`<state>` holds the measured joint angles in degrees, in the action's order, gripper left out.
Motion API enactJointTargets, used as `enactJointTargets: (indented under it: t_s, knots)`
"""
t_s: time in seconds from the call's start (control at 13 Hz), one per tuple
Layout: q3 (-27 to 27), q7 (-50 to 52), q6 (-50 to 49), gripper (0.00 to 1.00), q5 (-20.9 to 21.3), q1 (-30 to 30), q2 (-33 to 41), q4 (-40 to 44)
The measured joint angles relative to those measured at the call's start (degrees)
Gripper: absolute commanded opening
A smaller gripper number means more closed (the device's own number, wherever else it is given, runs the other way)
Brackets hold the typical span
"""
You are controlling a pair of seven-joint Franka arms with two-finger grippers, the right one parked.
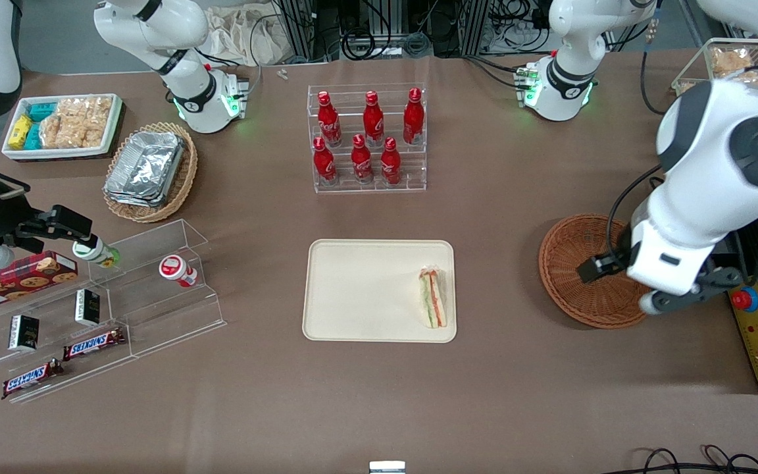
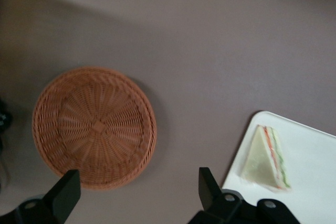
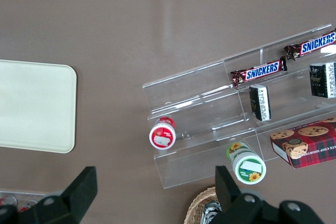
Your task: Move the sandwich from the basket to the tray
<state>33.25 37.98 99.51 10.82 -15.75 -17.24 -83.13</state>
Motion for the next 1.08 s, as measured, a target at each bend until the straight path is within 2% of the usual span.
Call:
enactJointTargets:
  t_s: [0.23,0.46,0.62,0.69,0.77,0.92,1.08]
  knots:
    - [-0.1,-2.5,5.5,1.00,-3.3,-5.8,5.3,-7.5]
    - [-0.1,-3.9,7.6,1.00,-3.3,-6.3,6.6,-10.2]
    - [-2.1,-6.0,8.0,1.00,-3.3,-5.9,6.6,-10.5]
    - [-5.8,-7.3,8.0,1.00,-3.3,-3.8,6.8,-10.5]
    - [-11.8,-9.5,8.1,1.00,-3.4,0.5,7.3,-10.3]
    - [-22.6,-13.7,8.0,1.00,-6.2,8.4,8.5,-9.3]
    - [-25.8,-15.4,8.0,1.00,-9.6,10.0,9.0,-8.3]
